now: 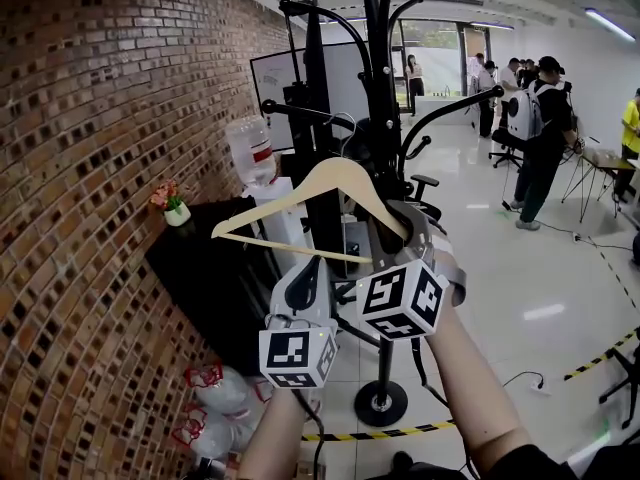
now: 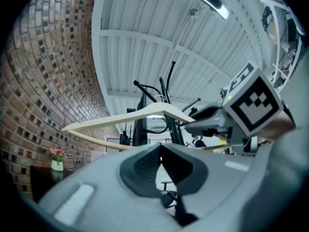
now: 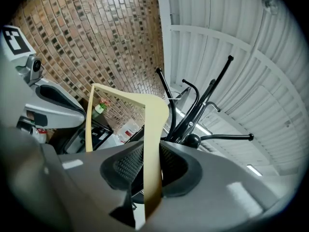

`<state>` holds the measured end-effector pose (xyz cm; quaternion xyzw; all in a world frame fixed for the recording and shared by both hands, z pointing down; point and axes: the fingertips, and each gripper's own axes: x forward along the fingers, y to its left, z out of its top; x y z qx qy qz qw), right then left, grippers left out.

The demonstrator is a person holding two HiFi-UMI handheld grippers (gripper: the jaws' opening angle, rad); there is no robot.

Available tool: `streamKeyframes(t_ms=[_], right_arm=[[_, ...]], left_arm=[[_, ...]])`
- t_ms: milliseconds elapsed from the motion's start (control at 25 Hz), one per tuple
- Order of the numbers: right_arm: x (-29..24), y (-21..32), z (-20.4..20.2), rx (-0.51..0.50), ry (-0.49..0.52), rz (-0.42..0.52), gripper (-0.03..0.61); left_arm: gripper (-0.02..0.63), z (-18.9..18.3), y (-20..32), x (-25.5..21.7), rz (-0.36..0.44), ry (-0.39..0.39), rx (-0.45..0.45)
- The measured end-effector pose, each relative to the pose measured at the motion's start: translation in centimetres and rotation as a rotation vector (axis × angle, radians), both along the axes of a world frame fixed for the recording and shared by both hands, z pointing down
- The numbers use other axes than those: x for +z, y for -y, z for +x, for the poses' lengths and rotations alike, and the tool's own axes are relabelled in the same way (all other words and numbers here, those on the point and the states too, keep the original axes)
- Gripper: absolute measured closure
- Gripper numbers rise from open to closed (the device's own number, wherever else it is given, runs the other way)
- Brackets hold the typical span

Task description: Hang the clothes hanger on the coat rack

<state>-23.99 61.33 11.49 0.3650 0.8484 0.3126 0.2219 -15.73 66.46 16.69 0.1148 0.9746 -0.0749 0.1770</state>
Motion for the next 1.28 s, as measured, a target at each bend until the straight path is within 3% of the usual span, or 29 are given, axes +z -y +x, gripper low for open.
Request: streamKeyframes(t_ms=[440, 720, 1280], right_arm=[[-0.5, -1.5, -1.3, 0.055, 0.004, 0.022, 0.480], [-1.4, -2.3, -0.6, 0.038, -0.011, -0.024, 0.480], [1.0, -1.9, -2.5, 0.070, -0.040, 0.035, 0.480]], left_arm=[[0.609, -0.5, -0.1, 0.6, 0.004, -0.018, 0.003], [0.609, -0.4, -0.6, 0.9, 0.004, -0.024, 0.003], [0.609, -0.3, -1.0, 1.9, 0.021, -0.047, -0.007]])
